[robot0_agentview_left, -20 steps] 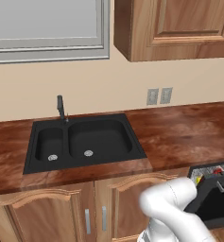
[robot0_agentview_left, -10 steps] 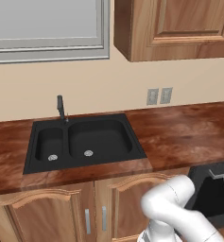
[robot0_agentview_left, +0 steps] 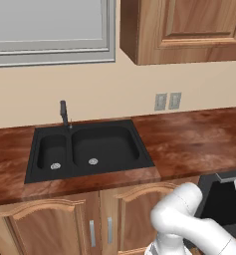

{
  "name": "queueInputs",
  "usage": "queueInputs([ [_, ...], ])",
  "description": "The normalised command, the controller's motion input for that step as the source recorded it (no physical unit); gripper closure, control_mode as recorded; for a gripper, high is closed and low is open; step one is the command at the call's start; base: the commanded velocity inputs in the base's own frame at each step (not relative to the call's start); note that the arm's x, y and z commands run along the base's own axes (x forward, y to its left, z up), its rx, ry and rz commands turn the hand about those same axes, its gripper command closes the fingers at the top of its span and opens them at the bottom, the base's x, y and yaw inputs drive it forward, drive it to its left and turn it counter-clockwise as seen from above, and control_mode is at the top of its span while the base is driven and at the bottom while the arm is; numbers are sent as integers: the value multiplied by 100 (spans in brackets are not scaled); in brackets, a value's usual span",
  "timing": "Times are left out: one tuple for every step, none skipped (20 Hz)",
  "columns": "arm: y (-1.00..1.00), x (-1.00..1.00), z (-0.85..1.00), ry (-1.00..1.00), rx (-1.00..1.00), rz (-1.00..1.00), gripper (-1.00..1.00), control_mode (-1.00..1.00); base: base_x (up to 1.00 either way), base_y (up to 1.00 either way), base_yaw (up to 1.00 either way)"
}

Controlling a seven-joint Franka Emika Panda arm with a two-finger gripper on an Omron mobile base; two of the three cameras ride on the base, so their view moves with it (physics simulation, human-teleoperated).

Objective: Pick up the cup and bowl from the counter, place them in the dishwasher, and close the dishwasher door.

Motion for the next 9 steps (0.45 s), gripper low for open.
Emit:
queueInputs([
  [0,91,-44,-5,-2,0,-100,-100,0,0,0],
  [0,96,-47,-4,-1,0,-100,-100,0,0,0],
  [0,95,-46,-4,-1,0,-100,-100,0,0,0],
  [0,99,-47,-3,-1,0,-100,-100,0,0,0],
  [0,99,-46,-3,-1,0,-100,-100,0,0,0],
  [0,100,-44,-3,0,0,-100,-100,0,0,0],
  [0,100,-45,-3,0,0,-100,-100,0,0,0],
  [0,100,-48,-2,0,0,-100,-100,0,0,0],
  [0,100,-46,-1,0,0,-100,-100,0,0,0],
])
